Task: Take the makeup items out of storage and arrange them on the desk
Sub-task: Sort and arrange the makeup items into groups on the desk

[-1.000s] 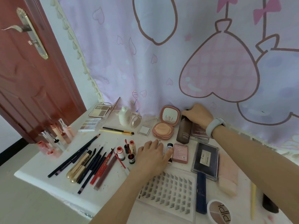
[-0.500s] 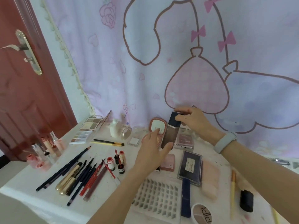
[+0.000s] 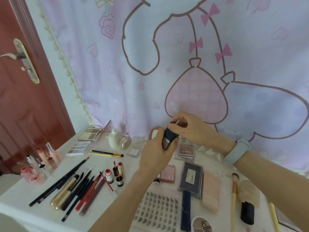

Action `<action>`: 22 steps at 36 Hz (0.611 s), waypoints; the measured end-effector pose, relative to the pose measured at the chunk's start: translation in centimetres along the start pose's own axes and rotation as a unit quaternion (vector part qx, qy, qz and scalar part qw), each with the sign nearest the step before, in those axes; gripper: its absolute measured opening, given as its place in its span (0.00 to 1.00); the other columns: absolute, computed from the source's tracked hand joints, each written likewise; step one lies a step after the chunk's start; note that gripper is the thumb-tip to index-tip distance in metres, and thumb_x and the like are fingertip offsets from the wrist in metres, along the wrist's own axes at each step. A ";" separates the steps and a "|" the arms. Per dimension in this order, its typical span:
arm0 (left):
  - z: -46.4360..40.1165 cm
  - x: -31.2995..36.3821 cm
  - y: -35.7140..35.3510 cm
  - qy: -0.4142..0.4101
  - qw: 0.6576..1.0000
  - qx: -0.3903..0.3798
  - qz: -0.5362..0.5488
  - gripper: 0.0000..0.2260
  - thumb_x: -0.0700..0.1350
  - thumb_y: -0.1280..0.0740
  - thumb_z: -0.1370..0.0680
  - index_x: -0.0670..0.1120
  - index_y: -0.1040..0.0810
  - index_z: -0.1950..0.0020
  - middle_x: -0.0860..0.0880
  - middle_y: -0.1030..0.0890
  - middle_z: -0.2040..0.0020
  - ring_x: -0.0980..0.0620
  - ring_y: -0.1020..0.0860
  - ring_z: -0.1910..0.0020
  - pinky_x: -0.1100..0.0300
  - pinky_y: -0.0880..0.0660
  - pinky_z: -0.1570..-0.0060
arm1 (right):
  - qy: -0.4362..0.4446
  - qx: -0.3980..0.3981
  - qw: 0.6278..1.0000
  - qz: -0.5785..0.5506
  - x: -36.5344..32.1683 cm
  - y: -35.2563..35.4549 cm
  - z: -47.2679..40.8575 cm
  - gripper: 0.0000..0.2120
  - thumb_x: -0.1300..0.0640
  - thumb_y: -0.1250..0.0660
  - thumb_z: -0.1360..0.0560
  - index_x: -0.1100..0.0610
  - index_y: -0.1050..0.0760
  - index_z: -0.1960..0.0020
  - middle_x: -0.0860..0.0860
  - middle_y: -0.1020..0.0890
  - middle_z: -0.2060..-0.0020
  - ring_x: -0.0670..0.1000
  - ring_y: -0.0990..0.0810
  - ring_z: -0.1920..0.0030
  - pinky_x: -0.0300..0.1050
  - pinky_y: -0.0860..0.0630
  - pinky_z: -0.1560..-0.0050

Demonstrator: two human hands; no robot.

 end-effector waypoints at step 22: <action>-1.4 -5.5 -0.9 0.213 0.937 -0.092 0.263 0.11 0.42 0.38 0.21 0.58 0.29 0.44 0.53 0.22 0.47 0.55 0.23 0.47 0.64 0.25 0.50 | -0.169 0.069 0.952 -0.244 10.5 -1.6 0.3 0.18 0.61 0.38 0.23 0.57 0.33 0.34 0.52 0.25 0.49 0.46 0.22 0.54 0.32 0.24 0.61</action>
Point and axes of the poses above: each hand's wrist, its own z-axis away from the middle knuckle, its own y-axis out of the back of the hand, x = y × z, the point moved 7 cm from there along -z, towards the middle knuckle
